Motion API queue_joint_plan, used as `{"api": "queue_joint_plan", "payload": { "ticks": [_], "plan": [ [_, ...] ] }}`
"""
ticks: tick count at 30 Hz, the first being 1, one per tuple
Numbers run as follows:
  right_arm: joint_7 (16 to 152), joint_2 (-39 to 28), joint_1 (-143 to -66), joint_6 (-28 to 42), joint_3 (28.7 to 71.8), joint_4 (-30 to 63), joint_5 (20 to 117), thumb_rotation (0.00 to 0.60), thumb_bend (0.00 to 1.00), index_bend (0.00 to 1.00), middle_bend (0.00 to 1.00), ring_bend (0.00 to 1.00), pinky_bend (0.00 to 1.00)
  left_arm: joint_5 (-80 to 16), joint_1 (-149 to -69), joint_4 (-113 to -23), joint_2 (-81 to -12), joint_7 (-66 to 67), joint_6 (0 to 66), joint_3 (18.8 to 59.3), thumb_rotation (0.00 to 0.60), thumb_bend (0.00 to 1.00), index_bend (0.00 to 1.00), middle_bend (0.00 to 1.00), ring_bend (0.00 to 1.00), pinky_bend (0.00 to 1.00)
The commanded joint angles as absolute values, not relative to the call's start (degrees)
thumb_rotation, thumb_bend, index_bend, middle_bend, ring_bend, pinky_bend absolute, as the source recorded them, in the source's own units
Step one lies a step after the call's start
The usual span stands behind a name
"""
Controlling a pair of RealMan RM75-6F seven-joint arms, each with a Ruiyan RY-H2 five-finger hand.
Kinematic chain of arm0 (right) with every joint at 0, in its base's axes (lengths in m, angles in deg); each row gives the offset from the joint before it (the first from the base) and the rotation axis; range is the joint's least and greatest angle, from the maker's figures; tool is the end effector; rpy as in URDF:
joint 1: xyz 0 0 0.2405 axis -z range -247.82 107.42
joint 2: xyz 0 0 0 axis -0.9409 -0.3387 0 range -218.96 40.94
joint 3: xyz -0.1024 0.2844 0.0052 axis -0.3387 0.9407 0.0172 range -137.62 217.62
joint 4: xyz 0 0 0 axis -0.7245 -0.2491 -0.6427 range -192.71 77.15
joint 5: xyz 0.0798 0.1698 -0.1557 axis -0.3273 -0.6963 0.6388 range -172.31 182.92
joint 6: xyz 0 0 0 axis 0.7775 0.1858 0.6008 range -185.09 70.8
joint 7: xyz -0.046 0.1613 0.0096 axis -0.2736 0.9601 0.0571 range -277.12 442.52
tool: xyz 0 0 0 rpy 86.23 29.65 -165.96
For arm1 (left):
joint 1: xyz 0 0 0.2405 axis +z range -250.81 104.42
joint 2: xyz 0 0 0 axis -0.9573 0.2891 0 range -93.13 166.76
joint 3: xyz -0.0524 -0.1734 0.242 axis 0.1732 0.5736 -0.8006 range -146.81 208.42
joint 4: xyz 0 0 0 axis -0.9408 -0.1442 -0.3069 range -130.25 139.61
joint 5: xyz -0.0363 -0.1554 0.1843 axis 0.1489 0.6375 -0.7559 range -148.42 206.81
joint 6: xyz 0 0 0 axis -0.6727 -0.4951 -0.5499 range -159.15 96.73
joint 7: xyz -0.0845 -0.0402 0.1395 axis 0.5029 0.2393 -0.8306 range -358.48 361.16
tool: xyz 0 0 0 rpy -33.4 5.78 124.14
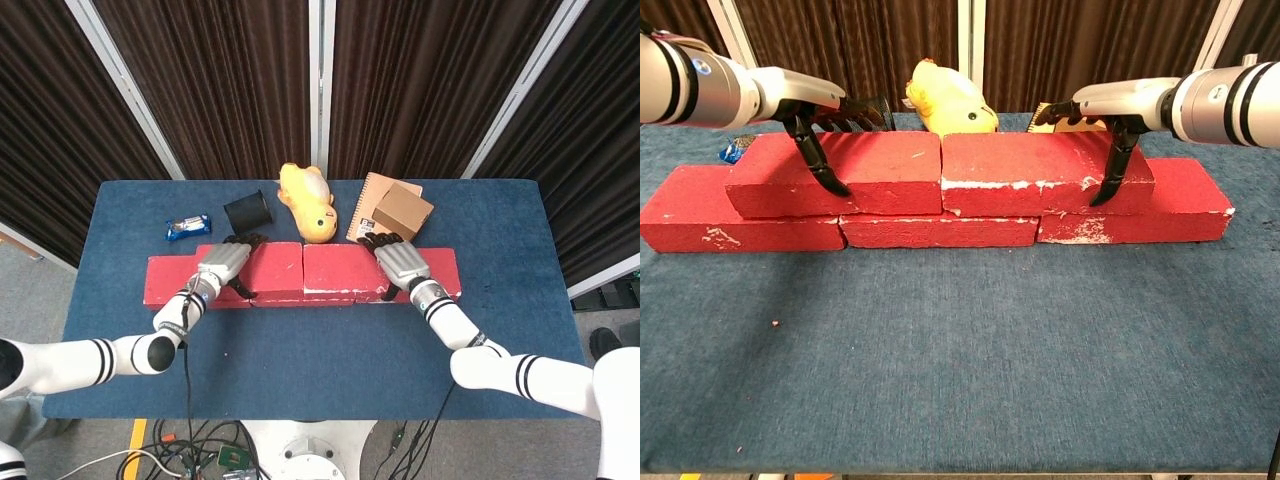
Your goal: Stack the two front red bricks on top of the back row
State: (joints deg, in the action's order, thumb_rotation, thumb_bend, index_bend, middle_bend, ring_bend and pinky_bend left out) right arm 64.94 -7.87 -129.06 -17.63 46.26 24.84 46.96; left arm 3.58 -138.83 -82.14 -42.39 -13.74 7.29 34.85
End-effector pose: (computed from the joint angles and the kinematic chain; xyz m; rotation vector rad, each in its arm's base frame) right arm -0.1533 -0.4662 -0.0394 1.9554 -1.1133 0.6929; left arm -0.1325 0.4651 -0.0402 -1.8596 -1.3639 -0.6684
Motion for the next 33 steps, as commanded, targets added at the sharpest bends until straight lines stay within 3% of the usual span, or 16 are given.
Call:
{"api": "queue_joint_plan", "payload": {
  "ticks": [1, 9, 13, 17, 24, 30, 33],
  "plan": [
    [65.3, -8.9, -128.5, -16.8, 46.5, 26.2, 47.7, 0.600, 0.00, 0.00, 0.00, 0.00, 0.00, 3.6, -138.9, -84.3, -40.7, -14.2, 8.2, 35.1, 0.600, 0.13, 0.01, 0.00, 0.00, 0.00],
    [65.3, -13.3, -126.5, -12.6, 46.8, 32.4, 49.9, 0.600, 0.00, 0.00, 0.00, 0.00, 0.00, 5.5, -140.6, -92.9, -35.6, -18.0, 12.1, 34.6, 0.600, 0.12, 0.01, 0.00, 0.00, 0.00],
    [66.2, -17.7, -123.8, -8.4, 47.2, 37.8, 51.9, 0.600, 0.00, 0.00, 0.00, 0.00, 0.00, 4.1, -140.1, -99.1, -31.7, -19.6, 17.5, 34.9, 0.600, 0.12, 0.01, 0.00, 0.00, 0.00],
    [67.8, -22.9, -118.2, -0.6, 46.4, 44.5, 56.7, 0.600, 0.00, 0.00, 0.00, 0.00, 0.00, -3.9, -134.8, -106.8, -28.6, -20.6, 32.1, 34.2, 0.600, 0.09, 0.01, 0.00, 0.00, 0.00],
    [67.7, -26.1, -102.6, 20.6, 39.4, 51.7, 70.5, 0.600, 0.00, 0.00, 0.00, 0.00, 0.00, -27.5, -114.9, -112.9, -30.9, -21.6, 64.1, 24.3, 0.600, 0.05, 0.01, 0.00, 0.00, 0.00],
    [68.5, -20.3, -90.8, 32.1, 34.1, 48.2, 76.6, 0.600, 0.00, 0.00, 0.00, 0.00, 0.00, -40.0, -98.6, -105.3, -39.1, -21.2, 78.8, 15.9, 0.600, 0.03, 0.01, 0.00, 0.00, 0.00],
    [69.2, -17.1, -86.1, 36.1, 32.8, 45.3, 78.4, 0.600, 0.00, 0.00, 0.00, 0.00, 0.00, -44.0, -92.5, -101.2, -42.7, -19.8, 81.5, 13.4, 0.600, 0.02, 0.01, 0.00, 0.00, 0.00]
  ]
}}
